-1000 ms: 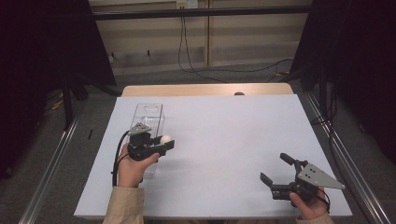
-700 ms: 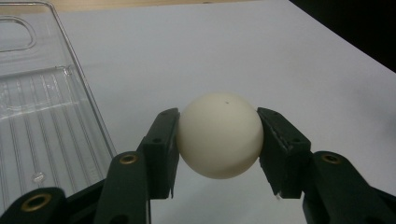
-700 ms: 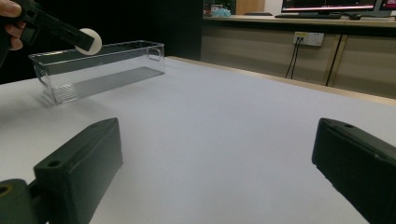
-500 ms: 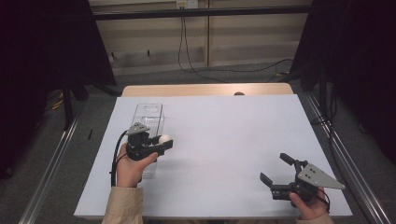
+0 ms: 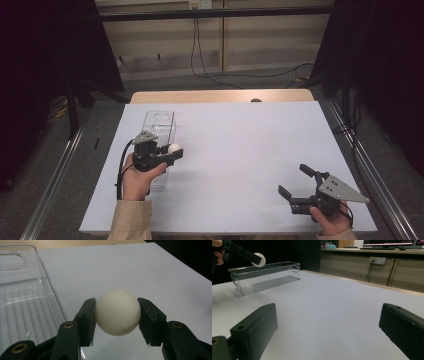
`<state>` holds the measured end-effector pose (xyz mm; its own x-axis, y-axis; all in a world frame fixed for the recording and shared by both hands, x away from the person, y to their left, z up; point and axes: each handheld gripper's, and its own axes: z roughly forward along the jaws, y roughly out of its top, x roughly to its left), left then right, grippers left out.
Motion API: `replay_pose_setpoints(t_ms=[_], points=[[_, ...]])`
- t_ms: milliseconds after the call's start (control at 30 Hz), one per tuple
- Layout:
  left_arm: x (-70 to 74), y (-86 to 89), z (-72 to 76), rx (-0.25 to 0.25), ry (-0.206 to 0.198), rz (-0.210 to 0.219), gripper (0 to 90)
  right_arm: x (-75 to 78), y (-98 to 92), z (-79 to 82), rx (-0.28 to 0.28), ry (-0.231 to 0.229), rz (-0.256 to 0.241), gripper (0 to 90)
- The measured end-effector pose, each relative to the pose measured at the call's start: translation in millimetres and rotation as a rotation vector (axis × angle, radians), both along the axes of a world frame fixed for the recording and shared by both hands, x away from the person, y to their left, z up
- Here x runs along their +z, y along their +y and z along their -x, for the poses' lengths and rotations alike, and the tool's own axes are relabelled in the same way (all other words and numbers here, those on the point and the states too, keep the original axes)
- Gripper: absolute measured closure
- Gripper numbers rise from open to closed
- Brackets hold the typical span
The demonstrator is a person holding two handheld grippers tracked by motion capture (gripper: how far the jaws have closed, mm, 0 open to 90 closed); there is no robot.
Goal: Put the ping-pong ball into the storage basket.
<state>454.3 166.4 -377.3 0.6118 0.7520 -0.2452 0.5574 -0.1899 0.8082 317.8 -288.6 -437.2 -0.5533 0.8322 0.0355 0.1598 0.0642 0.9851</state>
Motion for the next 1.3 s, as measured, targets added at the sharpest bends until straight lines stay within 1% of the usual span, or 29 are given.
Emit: replay_pose_setpoints(t_ms=[100,167,300,467,500,533,633,800,900,1167,1200,1267,1300], points=[[0.7,1.4,-0.1,-0.004,0.002,-0.002,51.3,0.1,0.0,0.0,0.0,0.0,0.0,1.2],[0.8,1.3,0.1,0.006,0.001,0.004,51.3,0.0,-0.4,0.0,0.003,-0.001,0.004,1.2],[1.2,2.6,0.1,0.01,0.001,0.008,51.3,0.2,-0.3,0.3,0.002,0.0,0.004,1.2],[2.2,4.8,-0.1,0.014,-0.004,0.004,51.3,0.1,-0.1,0.4,0.004,0.002,0.004,1.2],[2.7,6.0,-0.1,0.012,-0.005,-0.006,51.3,0.1,-0.2,0.4,0.003,0.001,0.005,1.2],[2.7,5.7,0.2,0.022,-0.007,-0.001,51.3,0.1,-0.3,0.2,0.003,0.0,0.005,1.2],[3.0,7.2,-0.2,0.015,-0.004,0.004,51.3,0.1,-0.4,0.1,0.002,-0.004,0.005,1.2],[3.4,9.0,-0.5,0.022,-0.006,0.009,51.4,0.2,0.1,0.4,0.005,-0.001,0.0,1.2],[4.0,10.8,-0.6,0.025,-0.01,0.001,51.3,0.1,0.1,0.4,0.004,-0.001,-0.001,1.2],[3.7,12.4,-1.0,0.03,-0.009,0.005,51.3,0.2,0.5,0.4,0.009,-0.006,-0.003,1.2],[3.9,13.4,-1.1,0.033,-0.011,-0.004,51.4,0.2,0.3,0.3,0.008,-0.007,-0.003,1.2],[4.1,14.0,-1.1,0.029,-0.008,0.004,51.3,0.4,0.3,0.6,0.001,-0.004,-0.007,1.2],[4.2,13.9,-0.8,0.038,-0.011,0.001,51.3,0.4,0.3,0.6,0.001,-0.003,-0.007,1.2]])
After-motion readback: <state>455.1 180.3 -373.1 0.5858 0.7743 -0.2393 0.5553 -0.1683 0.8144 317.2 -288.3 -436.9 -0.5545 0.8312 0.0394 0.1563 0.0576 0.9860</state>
